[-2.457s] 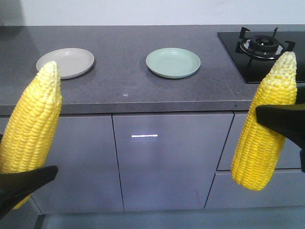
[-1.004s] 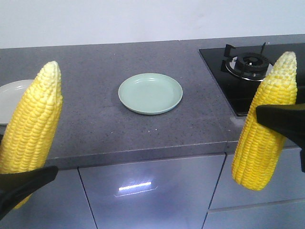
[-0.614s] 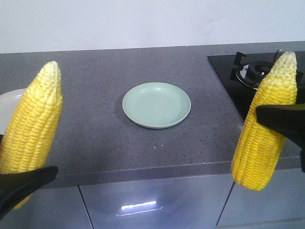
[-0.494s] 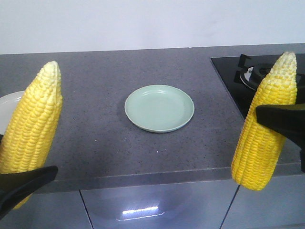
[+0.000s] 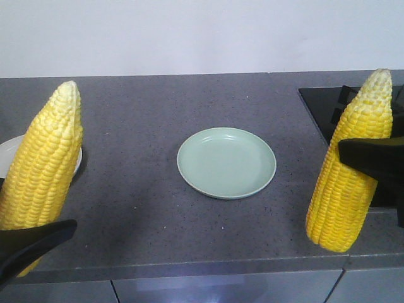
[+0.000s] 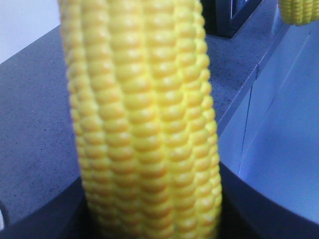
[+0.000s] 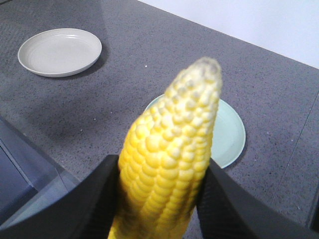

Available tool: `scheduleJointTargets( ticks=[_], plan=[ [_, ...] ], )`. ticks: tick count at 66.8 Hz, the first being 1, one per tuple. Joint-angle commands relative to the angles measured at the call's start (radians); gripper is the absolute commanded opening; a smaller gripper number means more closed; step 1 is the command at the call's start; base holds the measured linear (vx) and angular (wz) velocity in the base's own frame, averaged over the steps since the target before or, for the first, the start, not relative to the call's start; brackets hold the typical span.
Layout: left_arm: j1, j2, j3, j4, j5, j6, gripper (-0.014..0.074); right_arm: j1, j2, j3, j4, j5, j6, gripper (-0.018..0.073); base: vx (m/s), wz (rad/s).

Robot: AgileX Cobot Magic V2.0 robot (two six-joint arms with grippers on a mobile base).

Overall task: Distribute corn equally
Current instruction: 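Drive the base toward the counter with the two empty plates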

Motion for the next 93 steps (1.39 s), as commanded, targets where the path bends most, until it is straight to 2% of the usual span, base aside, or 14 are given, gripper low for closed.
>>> scheduleJointTargets(
  ticks=[1,93],
  plan=[
    [0.0,-0.002,-0.023,-0.032,-0.06,-0.002,0.0272,-0.001,-0.004,-0.026,0.024,-0.064,-0.005,0.0112,0.1,0.06],
    [0.0,-0.002,-0.023,-0.032,-0.06,-0.002,0.0272,-0.001,-0.004,-0.026,0.024,-0.064,-0.005,0.0112,0.06,0.03]
  ],
)
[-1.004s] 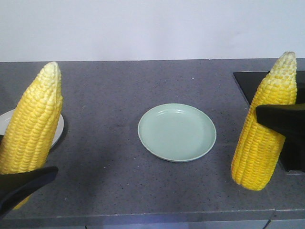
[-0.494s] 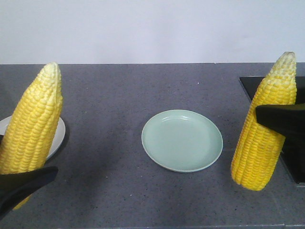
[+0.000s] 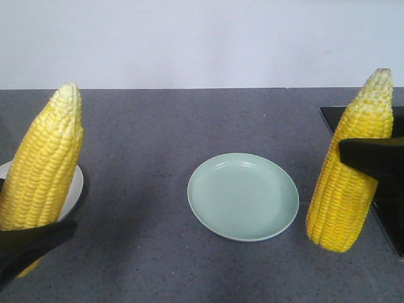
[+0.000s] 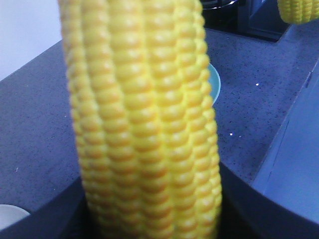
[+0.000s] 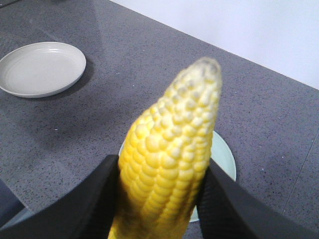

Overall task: Distribute corn equally
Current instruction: 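Drive the base toward the counter with the two empty plates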

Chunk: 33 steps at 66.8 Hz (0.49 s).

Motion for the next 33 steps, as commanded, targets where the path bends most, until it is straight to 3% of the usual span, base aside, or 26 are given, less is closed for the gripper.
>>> scheduleJointTargets(
  ticks=[1,33],
  plan=[
    [0.0,-0.002,-0.023,-0.032,-0.062,-0.002,0.0272,-0.001,-0.004,-0.026,0.024,-0.064,-0.005,0.0112,0.05,0.02],
    [0.0,-0.002,-0.023,-0.032,-0.062,-0.002,0.0272,-0.001,-0.004,-0.026,0.024,-0.064,-0.005,0.0112,0.06,0.0]
  ],
)
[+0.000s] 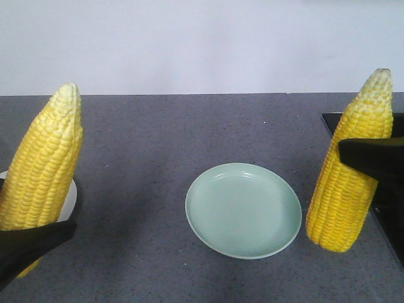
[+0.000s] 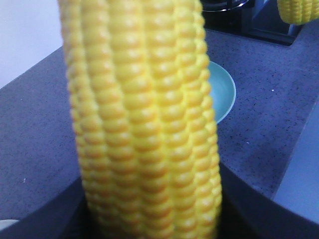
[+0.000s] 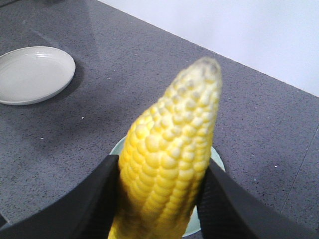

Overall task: Distribute corn equally
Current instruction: 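Drive the base toward the counter with the two empty plates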

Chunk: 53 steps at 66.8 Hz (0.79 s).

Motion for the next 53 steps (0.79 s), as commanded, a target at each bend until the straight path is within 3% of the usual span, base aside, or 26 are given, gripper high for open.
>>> scheduleJointTargets(
  ticks=[1,53],
  plan=[
    [0.0,-0.002,-0.023,-0.032,-0.062,-0.002,0.0272,-0.001,-0.004,-0.026,0.024,-0.064,-0.005,0.0112,0.06,-0.03],
    [0.0,-0.002,-0.023,-0.032,-0.062,-0.002,0.0272,-0.001,-0.004,-0.026,0.024,-0.064,-0.005,0.0112,0.04,-0.04]
  ],
)
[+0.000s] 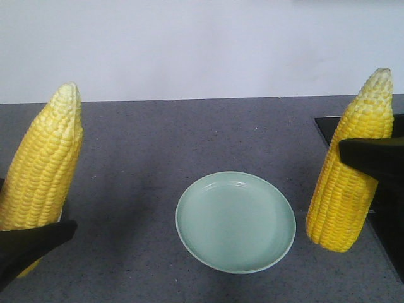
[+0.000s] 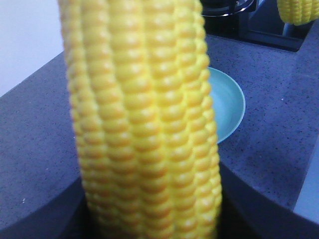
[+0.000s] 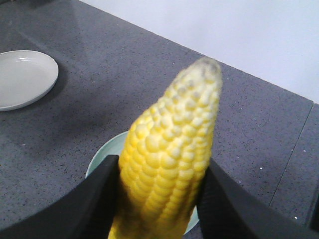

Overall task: Distribute corn equally
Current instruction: 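Drive the base toward the counter with the two empty plates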

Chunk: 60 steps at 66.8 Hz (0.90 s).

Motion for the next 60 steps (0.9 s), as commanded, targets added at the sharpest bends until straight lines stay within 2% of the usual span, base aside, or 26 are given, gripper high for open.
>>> scheduleJointTargets(
  ticks=[1,60],
  plan=[
    [0.0,-0.002,-0.023,-0.032,-0.062,-0.002,0.0272,-0.001,-0.004,-0.026,0.024,-0.064,-0.005,0.0112,-0.01,0.03],
    [0.0,-0.002,-0.023,-0.032,-0.062,-0.002,0.0271,-0.001,-0.004,-0.026,0.024,-0.064,-0.005,0.0112,0.0,0.01]
  ],
)
